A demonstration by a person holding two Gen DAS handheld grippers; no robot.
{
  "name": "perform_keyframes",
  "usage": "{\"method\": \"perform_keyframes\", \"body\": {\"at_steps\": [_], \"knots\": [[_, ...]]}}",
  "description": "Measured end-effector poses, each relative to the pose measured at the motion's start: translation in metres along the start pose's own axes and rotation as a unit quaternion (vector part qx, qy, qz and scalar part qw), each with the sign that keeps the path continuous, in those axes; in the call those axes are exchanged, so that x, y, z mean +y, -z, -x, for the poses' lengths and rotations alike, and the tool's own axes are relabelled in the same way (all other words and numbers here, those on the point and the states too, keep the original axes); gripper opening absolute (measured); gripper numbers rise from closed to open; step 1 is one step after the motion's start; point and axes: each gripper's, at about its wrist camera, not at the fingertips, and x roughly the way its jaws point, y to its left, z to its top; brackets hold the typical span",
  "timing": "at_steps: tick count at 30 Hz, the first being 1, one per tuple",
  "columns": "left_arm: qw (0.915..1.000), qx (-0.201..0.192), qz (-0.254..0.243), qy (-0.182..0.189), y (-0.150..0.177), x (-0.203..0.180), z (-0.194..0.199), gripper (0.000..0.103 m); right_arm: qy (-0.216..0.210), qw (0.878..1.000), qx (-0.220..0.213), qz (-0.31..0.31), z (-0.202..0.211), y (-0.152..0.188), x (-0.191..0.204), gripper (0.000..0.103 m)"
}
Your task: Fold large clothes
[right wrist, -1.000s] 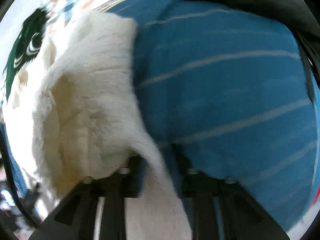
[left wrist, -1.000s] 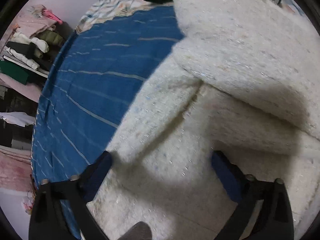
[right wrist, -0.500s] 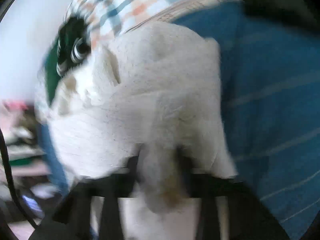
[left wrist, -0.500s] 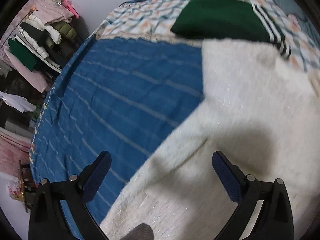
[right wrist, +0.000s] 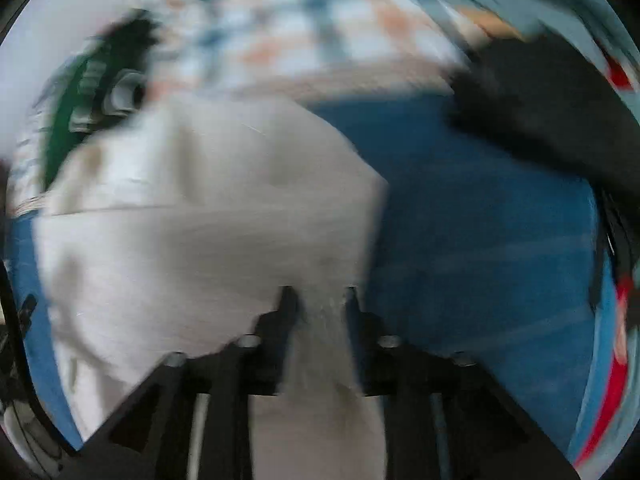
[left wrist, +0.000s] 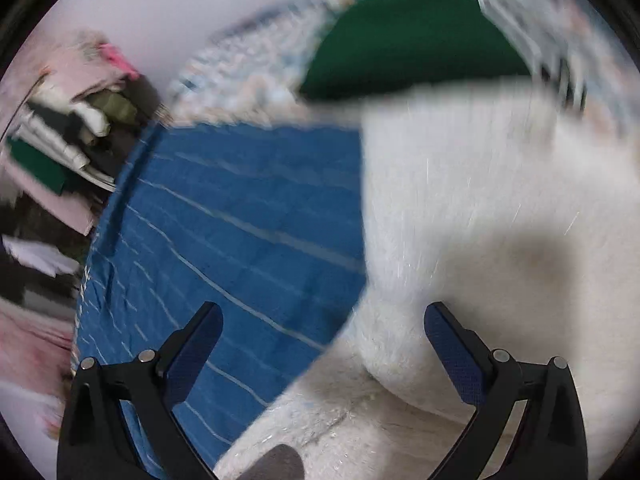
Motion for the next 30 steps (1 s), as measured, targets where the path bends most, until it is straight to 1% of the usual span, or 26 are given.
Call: {"method": "perform_keyframes", "body": {"at_steps": [1, 2, 3, 4, 5, 7, 9, 10, 11, 12, 13, 14, 15, 17, 18, 19, 20, 21, 22, 23, 25, 27, 29, 30], "knots": [[0.9999, 0.011, -0.006, 0.006, 0.003, -0.003, -0.007, 0.103, -0.01, 1.0, -0.004, -0.015, 0.005, 0.004, -0.004, 0.043], [0.9998, 0.009, -0.013, 0.015, 0.005, -0.004, -0.012, 0.103, -0.021, 0.999, -0.013, -0.026, 0.014, 0.007, -0.006, 0.043], [0.9996, -0.004, -0.021, 0.018, 0.007, -0.004, -0.012, 0.103, -0.029, 0.999, -0.024, -0.031, 0.023, 0.012, -0.005, 0.044], [0.9994, -0.01, -0.026, 0.02, 0.007, -0.005, -0.011, 0.103, -0.037, 0.998, -0.035, -0.031, 0.032, 0.015, -0.002, 0.044], [0.9991, -0.014, -0.031, 0.023, 0.008, -0.005, -0.011, 0.103, -0.049, 0.997, -0.047, -0.025, 0.038, 0.018, 0.004, 0.044], [0.9987, -0.021, -0.034, 0.03, 0.008, -0.006, -0.013, 0.103, -0.079, 0.996, -0.047, 0.006, 0.038, 0.022, 0.022, 0.044], [0.9983, -0.027, -0.026, 0.045, 0.007, -0.006, -0.017, 0.103, -0.072, 0.996, -0.032, 0.034, 0.019, 0.021, 0.036, 0.044], [0.9979, -0.028, -0.018, 0.055, 0.006, -0.004, -0.019, 0.103, -0.063, 0.997, -0.012, 0.037, -0.001, 0.016, 0.039, 0.044], [0.9972, -0.026, -0.011, 0.069, 0.004, -0.002, -0.021, 0.103, -0.061, 0.998, 0.0, 0.028, -0.014, 0.016, 0.036, 0.043], [0.9965, -0.024, -0.008, 0.08, 0.003, -0.001, -0.023, 0.103, -0.059, 0.998, 0.016, 0.006, -0.036, 0.01, 0.028, 0.037], [0.9958, -0.021, -0.006, 0.089, 0.003, 0.001, -0.024, 0.103, -0.059, 0.998, 0.022, -0.007, -0.049, 0.003, 0.023, 0.035], [0.9949, -0.017, -0.005, 0.099, 0.002, 0.003, -0.025, 0.103, -0.061, 0.998, 0.025, -0.018, -0.055, -0.003, 0.02, 0.035], [0.9946, -0.014, -0.004, 0.102, 0.002, 0.004, -0.024, 0.103, -0.058, 0.997, 0.033, -0.024, -0.057, -0.008, 0.021, 0.035], [0.9953, -0.001, -0.001, 0.097, 0.002, 0.009, -0.015, 0.103, -0.035, 0.998, 0.054, -0.022, -0.054, -0.017, 0.029, 0.037], [0.9959, -0.002, 0.0, 0.09, 0.005, 0.014, -0.006, 0.103, -0.024, 0.998, 0.055, -0.01, -0.044, -0.017, 0.036, 0.039], [0.9964, -0.008, 0.0, 0.085, 0.01, 0.018, 0.005, 0.103, -0.022, 0.998, 0.054, -0.003, -0.036, -0.014, 0.04, 0.042], [0.9966, -0.014, -0.001, 0.081, 0.015, 0.021, 0.015, 0.103, -0.027, 0.998, 0.054, 0.004, -0.024, -0.009, 0.043, 0.044], [0.9973, -0.019, -0.003, 0.072, 0.023, 0.025, 0.029, 0.103, -0.039, 0.998, 0.055, 0.01, -0.01, 0.001, 0.045, 0.049], [0.9977, -0.019, -0.003, 0.065, 0.03, 0.028, 0.037, 0.103, -0.049, 0.997, 0.055, 0.013, 0.001, 0.01, 0.046, 0.053], [0.9978, -0.015, -0.002, 0.064, 0.043, 0.033, 0.051, 0.103, -0.057, 0.997, 0.057, 0.018, 0.014, 0.022, 0.046, 0.054], [0.998, -0.006, -0.005, 0.063, 0.061, 0.038, 0.066, 0.103, -0.056, 0.996, 0.068, 0.019, 0.037, 0.047, 0.04, 0.056], [0.9984, 0.006, -0.019, 0.053, 0.085, 0.034, 0.084, 0.103, -0.054, 0.996, 0.077, 0.006, 0.054, 0.074, 0.027, 0.057], [0.9983, 0.018, -0.031, 0.045, 0.104, 0.026, 0.091, 0.103, -0.031, 0.996, 0.085, -0.002, 0.066, 0.097, 0.011, 0.057], [0.9981, 0.026, -0.035, 0.043, 0.112, 0.022, 0.092, 0.103, -0.027, 0.996, 0.086, -0.008, 0.068, 0.102, 0.002, 0.057]]}}
